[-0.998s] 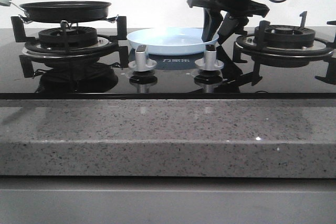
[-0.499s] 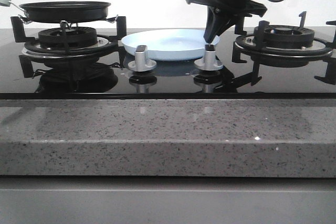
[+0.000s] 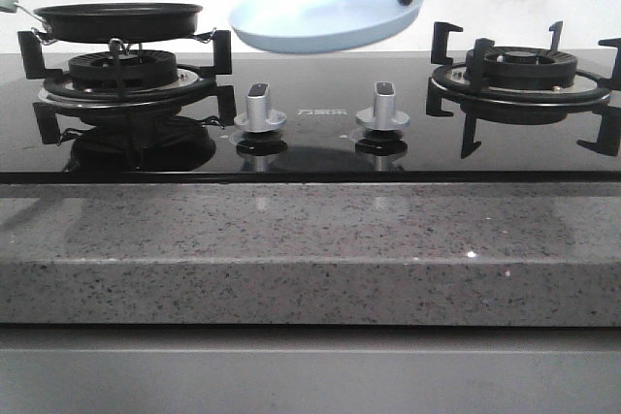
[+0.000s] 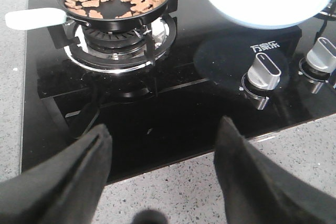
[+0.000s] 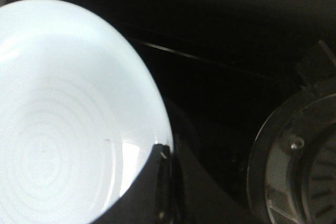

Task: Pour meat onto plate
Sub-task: 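Grasp the plate rim with the right gripper and lift it up, then grasp the pale green pan handle with the left gripper and lift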

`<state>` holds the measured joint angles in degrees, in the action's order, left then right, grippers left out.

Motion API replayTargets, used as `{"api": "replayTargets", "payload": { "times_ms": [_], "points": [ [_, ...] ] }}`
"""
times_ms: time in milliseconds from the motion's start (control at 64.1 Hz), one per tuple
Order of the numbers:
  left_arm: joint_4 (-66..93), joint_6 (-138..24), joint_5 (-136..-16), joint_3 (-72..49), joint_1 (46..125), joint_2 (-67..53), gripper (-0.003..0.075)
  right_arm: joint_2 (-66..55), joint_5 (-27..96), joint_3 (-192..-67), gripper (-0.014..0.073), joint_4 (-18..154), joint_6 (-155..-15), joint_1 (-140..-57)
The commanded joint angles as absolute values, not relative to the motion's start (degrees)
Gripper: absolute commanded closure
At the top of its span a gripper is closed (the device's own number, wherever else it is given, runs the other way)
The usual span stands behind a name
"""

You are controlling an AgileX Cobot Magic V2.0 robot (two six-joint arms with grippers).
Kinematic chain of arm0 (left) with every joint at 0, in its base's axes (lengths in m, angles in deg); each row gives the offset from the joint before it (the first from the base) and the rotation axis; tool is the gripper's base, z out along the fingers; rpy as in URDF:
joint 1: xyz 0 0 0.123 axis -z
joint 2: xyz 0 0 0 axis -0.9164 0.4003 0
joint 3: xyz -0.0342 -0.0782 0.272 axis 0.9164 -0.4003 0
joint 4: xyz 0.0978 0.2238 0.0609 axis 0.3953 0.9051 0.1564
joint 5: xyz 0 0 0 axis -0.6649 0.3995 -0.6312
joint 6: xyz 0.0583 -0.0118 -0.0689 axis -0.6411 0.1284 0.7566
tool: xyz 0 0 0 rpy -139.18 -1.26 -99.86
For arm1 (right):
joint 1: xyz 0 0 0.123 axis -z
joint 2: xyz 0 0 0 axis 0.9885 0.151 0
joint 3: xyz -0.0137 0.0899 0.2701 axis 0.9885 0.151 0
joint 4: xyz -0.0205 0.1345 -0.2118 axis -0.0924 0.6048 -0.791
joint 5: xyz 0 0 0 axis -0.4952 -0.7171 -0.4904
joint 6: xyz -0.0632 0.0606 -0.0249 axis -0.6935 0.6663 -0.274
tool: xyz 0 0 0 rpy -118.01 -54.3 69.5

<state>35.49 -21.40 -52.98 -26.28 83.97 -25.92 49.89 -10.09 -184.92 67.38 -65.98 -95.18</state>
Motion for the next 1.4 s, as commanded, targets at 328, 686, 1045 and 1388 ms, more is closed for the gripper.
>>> {"api": "replayTargets", "payload": {
  "times_ms": [328, 686, 1045, 1388],
  "points": [
    [36.12, -21.31, -57.45, -24.70, 84.54, -25.75, 0.0300, 26.21, 6.70, -151.14, 0.0713, 78.68, -74.61, -98.03],
    [36.12, -21.31, -57.45, -24.70, 84.54, -25.75, 0.0300, 25.47, 9.23, -143.41, 0.0713, 79.00, -74.61, -98.03],
    [36.12, -21.31, -57.45, -24.70, 84.54, -25.75, 0.0300, 25.47, 9.59, -143.41, 0.0713, 79.00, -74.61, -98.03],
    [36.34, -21.02, -60.66, -24.43, 84.42, -25.64, 0.0081, 25.47, 9.59, -143.41, 0.0713, 79.00, -74.61, -98.03]
  ]
}}
